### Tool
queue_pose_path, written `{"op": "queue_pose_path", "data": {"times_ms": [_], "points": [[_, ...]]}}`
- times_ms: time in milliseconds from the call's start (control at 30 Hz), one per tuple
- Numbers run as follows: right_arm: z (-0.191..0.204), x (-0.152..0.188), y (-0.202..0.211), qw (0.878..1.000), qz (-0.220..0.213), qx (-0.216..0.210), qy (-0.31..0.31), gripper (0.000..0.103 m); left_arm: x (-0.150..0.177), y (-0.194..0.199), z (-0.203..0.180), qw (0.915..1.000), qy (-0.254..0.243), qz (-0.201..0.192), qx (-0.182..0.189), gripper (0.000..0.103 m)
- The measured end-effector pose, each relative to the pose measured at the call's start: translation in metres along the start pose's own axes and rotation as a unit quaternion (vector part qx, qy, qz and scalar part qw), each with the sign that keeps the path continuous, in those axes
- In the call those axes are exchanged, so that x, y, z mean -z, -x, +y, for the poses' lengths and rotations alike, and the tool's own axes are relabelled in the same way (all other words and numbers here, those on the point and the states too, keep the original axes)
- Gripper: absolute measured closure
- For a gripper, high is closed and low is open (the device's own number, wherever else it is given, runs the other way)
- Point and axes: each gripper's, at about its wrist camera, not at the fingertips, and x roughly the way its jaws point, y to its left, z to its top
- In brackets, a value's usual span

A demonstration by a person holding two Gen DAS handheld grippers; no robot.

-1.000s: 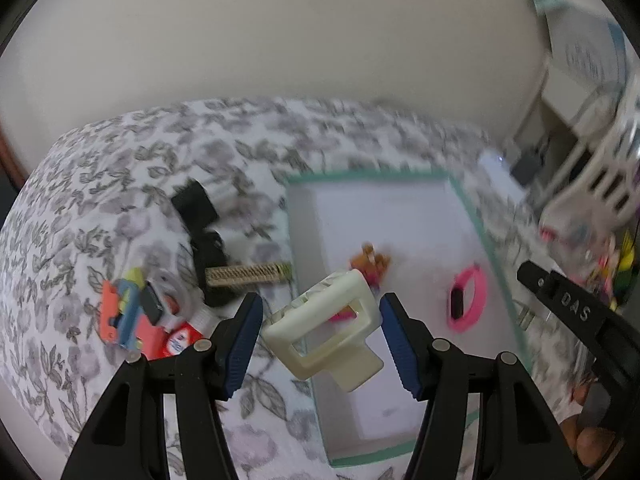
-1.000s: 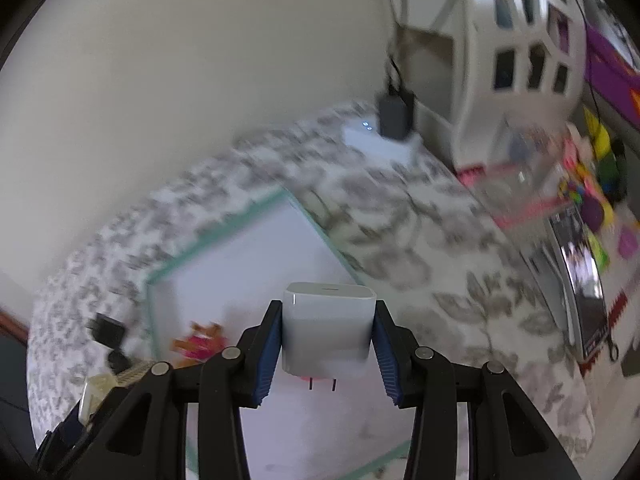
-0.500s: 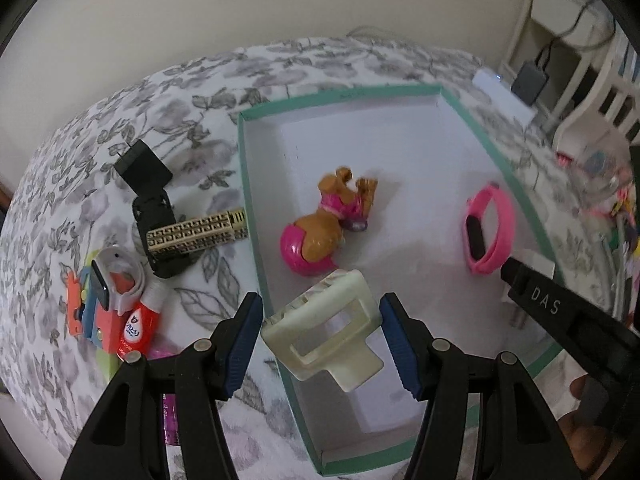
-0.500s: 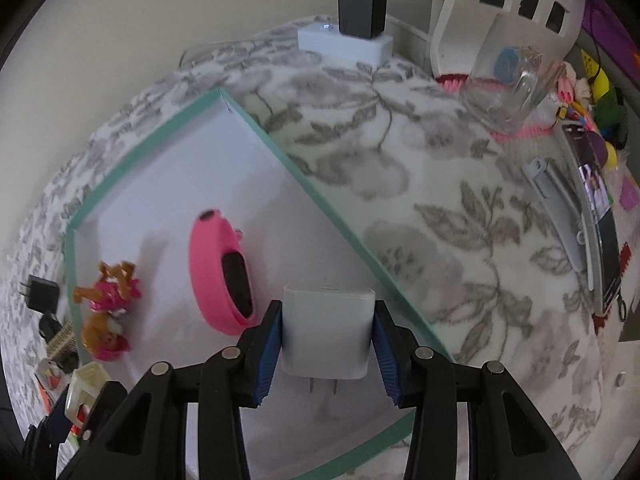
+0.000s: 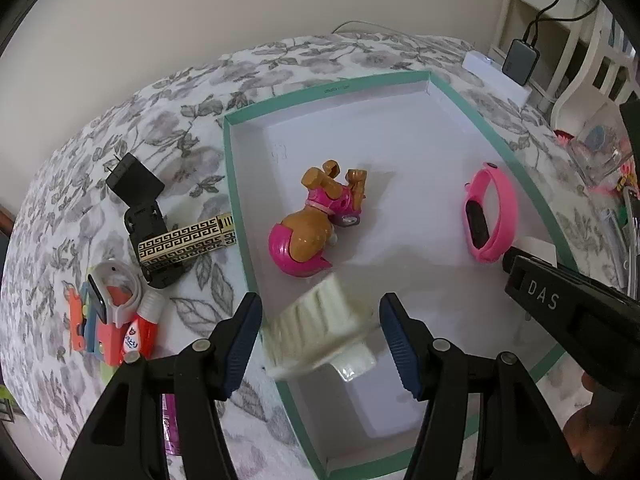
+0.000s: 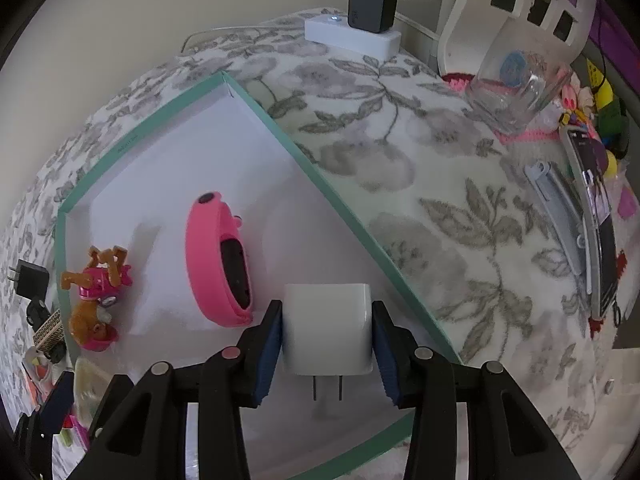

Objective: Organize rigid objects
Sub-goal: 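Open both grippers to release the clip and charger into the tray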

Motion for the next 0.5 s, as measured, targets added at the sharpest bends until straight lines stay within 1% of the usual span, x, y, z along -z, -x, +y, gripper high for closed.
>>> {"op": "queue_pose_path", "data": {"times_ms": [33, 100, 167, 333, 500], "points": [[0.001, -0.001, 0.002, 1.0, -0.002, -0.002, 0.003, 0.052, 0.0, 0.001, 0.0, 1.0, -0.001, -0.002, -0.001, 0.04], [0.005, -0.001, 0.006, 1.0, -0.01, -0.005, 0.006, 0.036, -0.001, 0.004, 0.001, 1.0, 0.0, -0.007, 0.003, 0.037], [0.008, -0.002, 0.009, 1.0, -0.014, -0.009, 0.009, 0.036, -0.002, 0.007, 0.001, 0.9999, 0.002, -0.011, 0.01, 0.032], [0.011, -0.006, 0.021, 0.999, -0.036, -0.01, 0.014, 0.036, -0.006, 0.017, 0.006, 0.9996, 0.011, -0.026, 0.008, 0.032], [0.015, -0.01, 0.041, 0.997, -0.072, -0.024, 0.014, 0.034, -0.012, 0.026, 0.029, 0.9973, 0.062, -0.037, 0.013, 0.031]]}}
